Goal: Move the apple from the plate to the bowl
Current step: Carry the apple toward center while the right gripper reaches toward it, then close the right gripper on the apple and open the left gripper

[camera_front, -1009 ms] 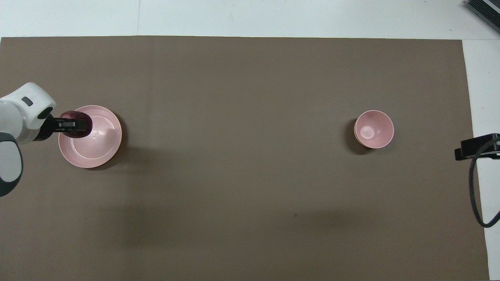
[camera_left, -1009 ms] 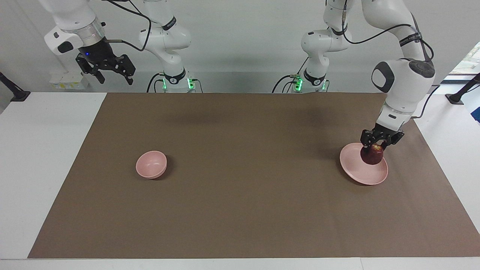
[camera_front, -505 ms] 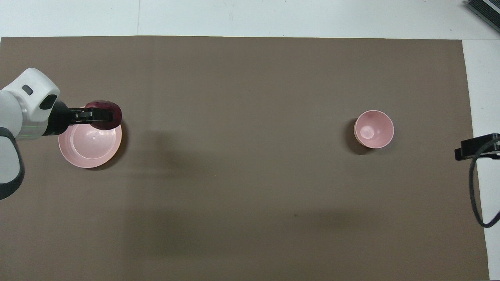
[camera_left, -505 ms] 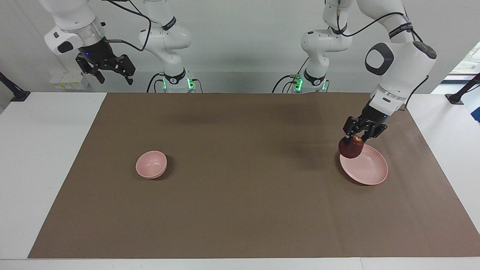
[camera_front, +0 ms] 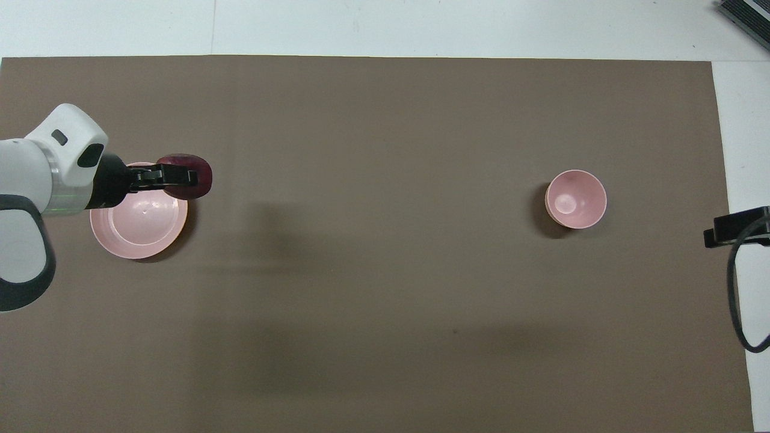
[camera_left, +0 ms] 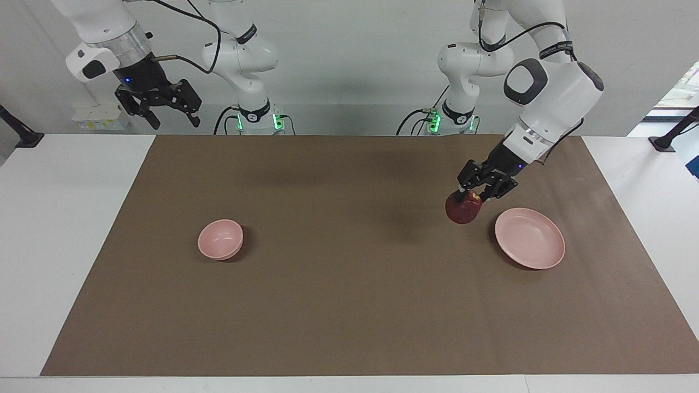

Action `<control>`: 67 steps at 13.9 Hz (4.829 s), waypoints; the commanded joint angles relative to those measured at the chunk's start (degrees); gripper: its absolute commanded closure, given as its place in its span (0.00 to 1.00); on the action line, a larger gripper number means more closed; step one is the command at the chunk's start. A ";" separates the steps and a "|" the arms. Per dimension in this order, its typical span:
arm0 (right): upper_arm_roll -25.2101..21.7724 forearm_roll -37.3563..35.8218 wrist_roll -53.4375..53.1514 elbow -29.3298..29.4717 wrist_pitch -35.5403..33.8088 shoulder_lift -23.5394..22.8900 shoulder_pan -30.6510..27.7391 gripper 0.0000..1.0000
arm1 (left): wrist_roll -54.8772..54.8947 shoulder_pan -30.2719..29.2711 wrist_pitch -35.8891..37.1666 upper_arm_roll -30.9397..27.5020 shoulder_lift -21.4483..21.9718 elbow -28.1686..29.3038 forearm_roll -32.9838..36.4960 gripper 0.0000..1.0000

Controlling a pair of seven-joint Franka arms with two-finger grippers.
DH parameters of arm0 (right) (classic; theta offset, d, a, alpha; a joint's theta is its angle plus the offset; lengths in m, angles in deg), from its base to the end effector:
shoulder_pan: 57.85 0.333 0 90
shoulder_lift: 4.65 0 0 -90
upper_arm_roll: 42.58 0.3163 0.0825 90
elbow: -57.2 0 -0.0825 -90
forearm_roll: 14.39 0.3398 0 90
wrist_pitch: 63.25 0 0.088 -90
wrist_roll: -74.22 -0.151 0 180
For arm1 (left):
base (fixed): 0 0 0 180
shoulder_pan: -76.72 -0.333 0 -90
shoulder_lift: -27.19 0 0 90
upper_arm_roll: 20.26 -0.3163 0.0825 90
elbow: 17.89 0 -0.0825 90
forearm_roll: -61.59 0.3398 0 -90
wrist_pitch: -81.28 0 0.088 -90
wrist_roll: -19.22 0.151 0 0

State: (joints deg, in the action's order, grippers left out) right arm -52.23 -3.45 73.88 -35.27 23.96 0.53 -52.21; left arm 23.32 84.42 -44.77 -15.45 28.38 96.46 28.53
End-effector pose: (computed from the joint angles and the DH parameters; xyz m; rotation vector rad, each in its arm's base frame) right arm 0.4777 -0.0078 0.6054 -2.9341 0.0971 -0.0058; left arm 0.5234 -0.1557 0.4759 2.6172 0.0037 0.2428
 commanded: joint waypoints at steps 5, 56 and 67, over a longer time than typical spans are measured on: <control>-0.01 19.18 -3.94 -2.27 6.29 -4.73 -0.45 0.00 | -3.99 6.87 0.19 1.60 1.36 -0.35 -3.67 1.00; 0.52 65.62 -47.91 -26.27 37.68 -7.03 25.21 0.00 | -12.89 11.89 -5.87 9.43 1.89 -0.79 -5.17 1.00; 0.52 67.02 -45.45 -25.30 35.32 -7.73 21.53 1.00 | -12.98 11.89 -5.87 9.34 1.80 -0.88 -5.26 0.85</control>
State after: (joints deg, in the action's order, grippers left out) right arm -51.78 61.30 25.65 -60.53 60.77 -7.43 -27.47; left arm 11.31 95.80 -50.93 -5.82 29.72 95.75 23.20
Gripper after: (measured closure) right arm 0.220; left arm 0.357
